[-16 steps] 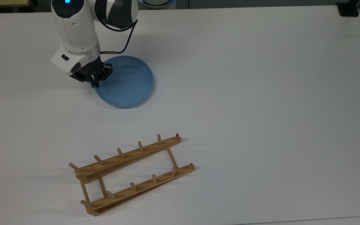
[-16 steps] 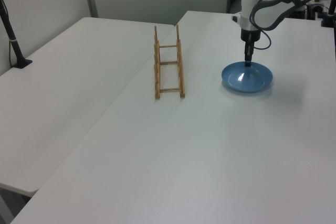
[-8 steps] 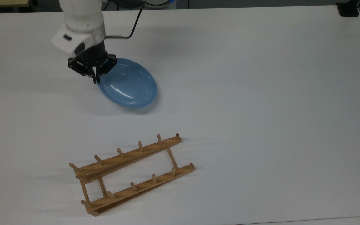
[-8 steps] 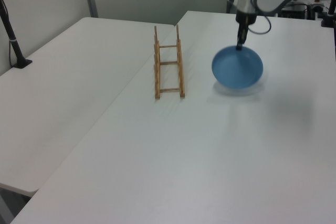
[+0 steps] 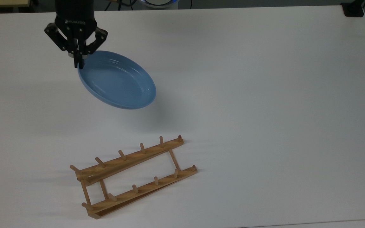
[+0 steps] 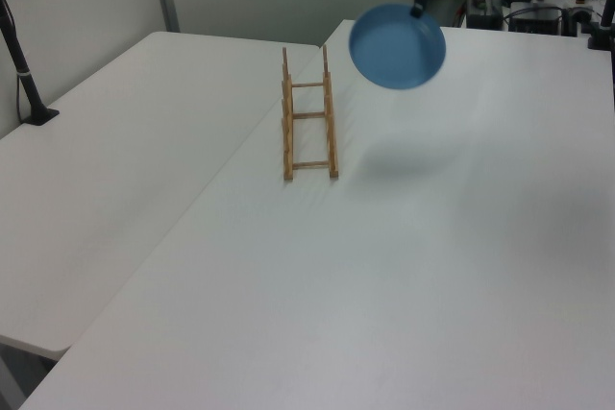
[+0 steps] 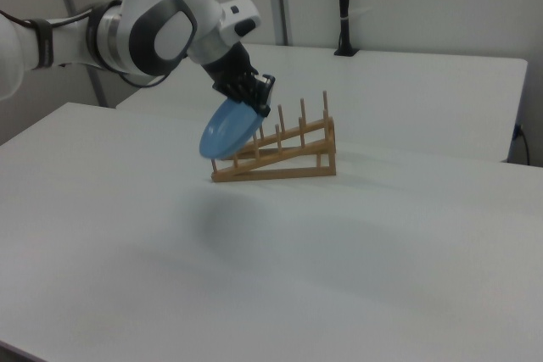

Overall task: Place plate in plate rack
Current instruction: 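Lift the plate upright and carry it toward the wooden rack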

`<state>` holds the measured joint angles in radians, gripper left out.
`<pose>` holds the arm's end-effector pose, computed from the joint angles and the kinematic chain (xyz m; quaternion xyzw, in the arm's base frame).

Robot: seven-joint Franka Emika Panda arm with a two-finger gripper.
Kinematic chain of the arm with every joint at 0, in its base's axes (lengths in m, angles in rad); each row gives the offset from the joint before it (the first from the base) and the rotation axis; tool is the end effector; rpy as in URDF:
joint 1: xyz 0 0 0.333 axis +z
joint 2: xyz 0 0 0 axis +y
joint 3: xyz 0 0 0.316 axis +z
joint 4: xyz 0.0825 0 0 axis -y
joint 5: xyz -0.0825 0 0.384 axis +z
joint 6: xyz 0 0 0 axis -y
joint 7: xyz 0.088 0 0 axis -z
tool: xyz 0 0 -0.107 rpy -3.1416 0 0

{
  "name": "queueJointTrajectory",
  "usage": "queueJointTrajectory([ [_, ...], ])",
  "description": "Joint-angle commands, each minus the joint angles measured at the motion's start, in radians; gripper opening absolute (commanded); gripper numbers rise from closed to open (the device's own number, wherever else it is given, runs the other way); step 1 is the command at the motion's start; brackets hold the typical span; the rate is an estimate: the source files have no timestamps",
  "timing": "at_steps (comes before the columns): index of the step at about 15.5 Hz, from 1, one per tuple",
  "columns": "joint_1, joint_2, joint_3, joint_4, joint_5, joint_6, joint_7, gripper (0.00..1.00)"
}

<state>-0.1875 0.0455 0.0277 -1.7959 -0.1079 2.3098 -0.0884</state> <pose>0.6075 -0.1004 0.5661 0.9716 -0.0088 0.2242 0.0749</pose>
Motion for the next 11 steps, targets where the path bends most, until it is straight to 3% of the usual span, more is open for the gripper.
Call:
queueJointTrajectory([
  [1,0.026,0.004,-0.006,0.02,-0.054,0.118,0.232,0.0],
  [3,0.033,0.004,-0.006,0.02,-0.171,0.166,0.371,0.0],
  [11,0.106,0.056,-0.005,0.02,-0.989,0.169,1.075,0.0],
])
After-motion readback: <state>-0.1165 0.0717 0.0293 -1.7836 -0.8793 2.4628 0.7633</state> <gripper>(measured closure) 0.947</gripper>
